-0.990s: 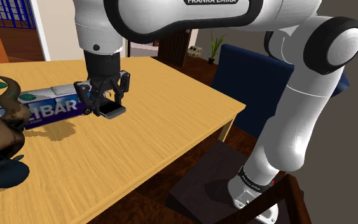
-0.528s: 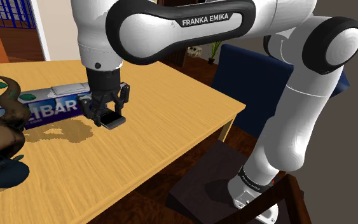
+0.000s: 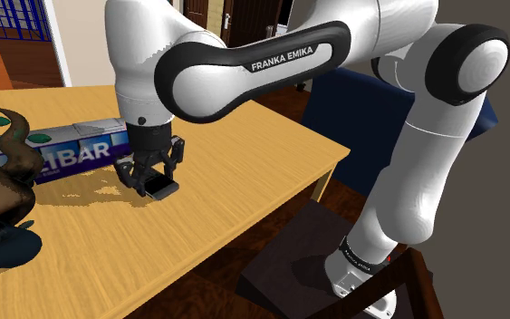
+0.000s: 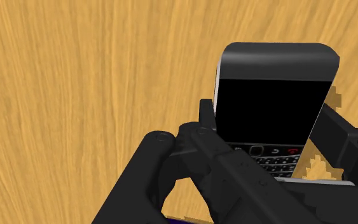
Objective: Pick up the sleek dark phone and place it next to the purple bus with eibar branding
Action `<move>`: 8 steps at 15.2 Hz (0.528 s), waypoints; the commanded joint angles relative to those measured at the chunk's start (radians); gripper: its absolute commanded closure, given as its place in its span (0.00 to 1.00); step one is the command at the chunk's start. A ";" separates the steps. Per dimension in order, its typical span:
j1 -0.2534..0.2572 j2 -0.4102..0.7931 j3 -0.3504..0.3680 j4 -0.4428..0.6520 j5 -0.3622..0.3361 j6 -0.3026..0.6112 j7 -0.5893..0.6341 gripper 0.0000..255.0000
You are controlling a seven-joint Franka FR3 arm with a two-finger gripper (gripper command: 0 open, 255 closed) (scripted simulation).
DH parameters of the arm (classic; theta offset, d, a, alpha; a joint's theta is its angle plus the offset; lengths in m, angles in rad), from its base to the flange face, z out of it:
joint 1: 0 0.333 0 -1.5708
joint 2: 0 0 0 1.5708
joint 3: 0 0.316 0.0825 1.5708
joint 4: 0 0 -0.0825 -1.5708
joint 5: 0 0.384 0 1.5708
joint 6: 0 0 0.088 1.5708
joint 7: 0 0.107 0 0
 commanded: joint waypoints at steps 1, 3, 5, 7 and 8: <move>0.001 0.005 0.000 -0.008 -0.004 0.012 0.003 1.00; 0.001 0.005 0.000 -0.008 -0.004 0.012 0.003 1.00; 0.001 0.005 0.000 -0.008 -0.004 0.012 0.003 1.00; 0.001 0.005 0.000 -0.008 -0.004 0.012 0.003 1.00; 0.001 0.005 0.000 -0.008 -0.004 0.012 0.003 0.00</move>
